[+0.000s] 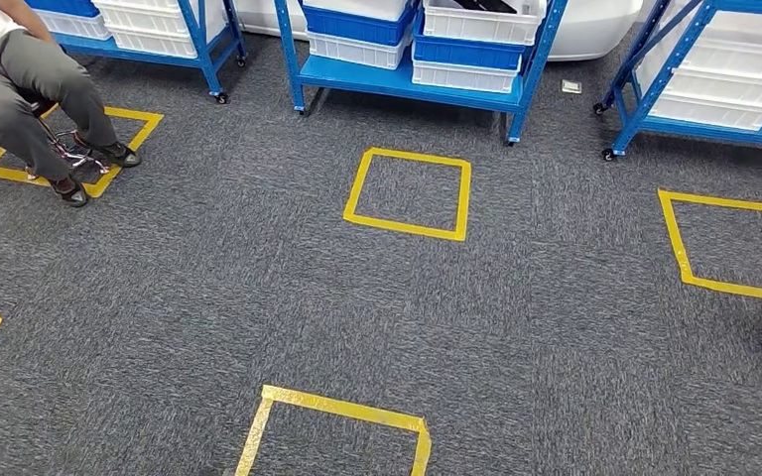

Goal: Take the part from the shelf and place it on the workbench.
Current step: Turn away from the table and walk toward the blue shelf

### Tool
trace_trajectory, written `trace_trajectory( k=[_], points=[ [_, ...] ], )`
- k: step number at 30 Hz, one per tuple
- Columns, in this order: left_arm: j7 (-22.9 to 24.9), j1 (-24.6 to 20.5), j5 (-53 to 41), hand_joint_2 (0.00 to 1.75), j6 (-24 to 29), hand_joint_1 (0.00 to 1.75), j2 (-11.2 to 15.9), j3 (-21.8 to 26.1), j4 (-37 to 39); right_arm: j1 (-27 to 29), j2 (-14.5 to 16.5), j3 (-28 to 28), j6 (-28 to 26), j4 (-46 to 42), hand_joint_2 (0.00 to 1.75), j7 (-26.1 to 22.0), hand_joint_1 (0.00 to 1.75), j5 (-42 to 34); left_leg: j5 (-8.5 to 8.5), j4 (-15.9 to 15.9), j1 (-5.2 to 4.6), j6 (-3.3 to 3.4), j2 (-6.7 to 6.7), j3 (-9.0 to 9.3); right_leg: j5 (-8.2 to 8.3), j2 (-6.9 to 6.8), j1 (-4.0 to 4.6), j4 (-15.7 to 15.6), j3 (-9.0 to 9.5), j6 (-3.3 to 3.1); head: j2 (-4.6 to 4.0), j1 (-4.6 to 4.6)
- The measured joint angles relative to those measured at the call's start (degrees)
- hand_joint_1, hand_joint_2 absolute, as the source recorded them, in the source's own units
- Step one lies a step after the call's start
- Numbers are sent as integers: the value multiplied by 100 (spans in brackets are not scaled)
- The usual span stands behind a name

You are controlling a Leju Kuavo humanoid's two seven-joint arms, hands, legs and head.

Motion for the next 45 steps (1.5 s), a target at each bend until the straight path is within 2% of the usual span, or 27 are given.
trace_trajectory(
  k=[1, 3, 5, 6, 7, 9, 11, 14, 16, 19, 20, 21, 23, 25, 26, 29, 31, 32, 34, 36, 37, 38, 39, 40, 42, 43, 45],
  points=[
    [0, -3, -1, 0, 4, 0, -1, 2, 0, 0, -1, 0, 0, -1, 0, 0, 0, 12, 9, -40, 5, 43, 3, 39, -112, 0, 1, 245, -113, -9, 0, 5],
    [0, -9, -2, 0, 5, 0, -1, 8, 0, 9, 0, 0, 0, 1, 0, 0, 0, 24, -13, -55, -14, 100, 5, 74, -407, 3, -2, 1023, -524, -49, 0, 10],
    [-1, -4, -2, 0, 4, 0, -3, 13, 0, 24, -7, 0, 0, 3, 0, 0, 0, 30, -49, -51, -37, 124, -7, 105, -530, 4, 1, 1573, -879, -27, 0, 8],
    [-2, 2, -2, 0, 3, 0, -7, 15, 0, 29, -13, 0, 0, 4, 0, 0, 0, 33, -72, -47, -45, 124, -17, 131, -445, 4, 4, 1529, -902, 13, 0, 9],
    [-2, 7, -2, 0, 0, 0, -10, 16, 0, 30, -18, 0, 1, 5, 0, 0, 0, 37, -99, -43, -50, 114, -26, 167, -271, 3, 7, 1246, -802, 58, 0, 9],
    [-2, 9, -3, 0, -8, 0, -17, 17, 0, 26, -25, 0, 8, 5, 0, 0, 0, 47, -171, -19, -69, 77, -39, 232, 127, 3, 11, 419, -459, 106, 0, 14],
    [-2, 5, -2, 0, -14, 0, -19, 19, 0, 20, -28, -1, 21, 5, 0, 0, 0, 60, -244, 13, -102, 29, -40, 254, 300, 8, 23, -27, -261, 33, 0, 15],
    [-2, 1, -1, 0, -21, 0, -15, 26, -1, 23, -24, -2, 46, 7, 0, 1, 0, 92, -321, 59, -98, -41, -37, 257, 293, 14, 3, -80, -212, -108, 0, 14],
    [-3, -5, -2, 0, -26, 0, -11, 28, -2, 20, -22, -2, 61, 8, 0, 2, 0, 113, -497, 369, -65, -118, -30, 131, 266, 13, -34, -99, -163, -190, 0, -5],
    [-8, 3, -5, 0, -47, 0, -15, 27, -2, 22, -22, -2, 78, 8, 0, 2, 0, 140, -902, 1456, 7, -225, -24, -482, 188, 6, -33, -101, -95, -274, 0, -24],
    [-12, 11, -6, 0, -61, 0, -15, 27, -2, 29, -19, -2, 82, 8, 0, 2, 0, 149, -906, 1677, 26, -245, -24, -652, 158, 6, -32, -100, -67, -280, 0, -24],
    [-16, 16, -8, 0, -76, 0, -15, 28, -2, 39, -17, -2, 85, 8, 0, 2, 0, 156, -798, 1692, 41, -253, -23, -723, 128, 9, -34, -100, -29, -274, 0, -26],
    [-23, 18, -11, 0, -90, 0, -11, 28, -2, 54, -8, -2, 85, 8, 0, 2, 0, 163, -331, 1115, 53, -228, -12, -540, 58, 16, -40, -105, 73, -244, 0, -27],
    [-26, 10, -12, 0, -92, 0, -3, 28, -2, 54, 6, -2, 85, 8, 0, 2, 0, 164, -48, 420, 27, -157, 13, -238, -21, 17, -26, -115, 138, -182, 0, -20],
    [-27, 6, -13, 0, -93, 0, -1, 27, -2, 50, 10, -2, 85, 8, 0, 2, 0, 164, -34, 223, 4, -116, 23, -148, -54, 13, -17, -136, 152, -144, 0, -16],
    [-30, 17, -15, 0, -94, 0, -4, 27, -1, 52, 16, -2, 84, 8, 0, 2, 0, 164, -120, 37, -34, 27, -1, -31, -37, -2, 14, -100, 255, 4, 0, -13],
    [-34, 23, -16, 0, -93, 0, -5, 29, 0, 49, 22, -1, 83, 8, 0, 0, 0, 168, -131, -26, -29, 113, -12, 123, -137, -1, 19, 143, 212, 46, -1, 3],
    [-36, 19, -17, 0, -94, 0, -4, 29, 0, 43, 24, -1, 83, 9, 0, -1, 0, 172, -144, -41, -27, 139, -10, 198, -260, 0, 15, 414, 68, 27, -1, 14],
    [-37, 12, -19, 0, -94, 0, -1, 31, 0, 36, 27, -1, 83, 10, 0, -2, 0, 183, -214, -39, -45, 169, -12, 273, -519, 2, 9, 1112, -382, 10, -1, 30],
    [-36, 20, -21, 0, -95, 0, -1, 32, 0, 61, 23, -2, 83, 10, 0, -1, 0, 196, -307, -38, -62, 170, -29, 367, -619, 3, 15, 1409, -726, 33, -1, 33],
    [-36, 26, -21, 0, -95, 0, -2, 32, 0, 76, 20, -2, 83, 10, 0, -1, 0, 203, -366, -38, -70, 162, -41, 441, -533, 3, 18, 1244, -752, 65, -1, 34],
    [-35, 31, -24, 0, -94, 0, -3, 32, 0, 87, 17, -2, 83, 10, 0, 0, 0, 207, -431, -38, -76, 149, -50, 524, -352, 2, 20, 923, -704, 102, -1, 34],
    [-35, 34, -28, 0, -93, 0, -3, 32, 3, 99, 15, -2, 83, 14, 0, 1, 0, 210, -502, -37, -82, 131, -52, 592, -67, -2, 24, 571, -627, 133, -1, 40],
    [-35, 33, -35, 0, -92, 0, -3, 32, 5, 102, 16, -2, 83, 20, 0, 2, 0, 212, -570, -34, -92, 107, -55, 657, 159, -11, 43, 268, -564, 123, -2, 39],
    [-34, 25, -52, 0, -89, 0, 1, 32, 9, 100, 16, -1, 83, 31, 0, 5, 0, 213, -672, -20, -106, 53, -52, 715, 404, -11, 79, 39, -481, -9, -2, 27],
    [-33, 18, -58, 0, -87, 0, 3, 33, 8, 92, 16, -1, 83, 31, 0, 6, 0, 213, -684, 6, -107, 27, -51, 735, 365, -3, 92, 24, -451, -93, -2, 12],
    [-34, 8, -62, 0, -85, 0, 13, 33, 4, 90, 20, -2, 82, 29, 0, 7, 0, 215, -628, 263, -96, -22, -36, 627, 325, 15, 56, -9, -337, -196, -1, -2]
  ],
)
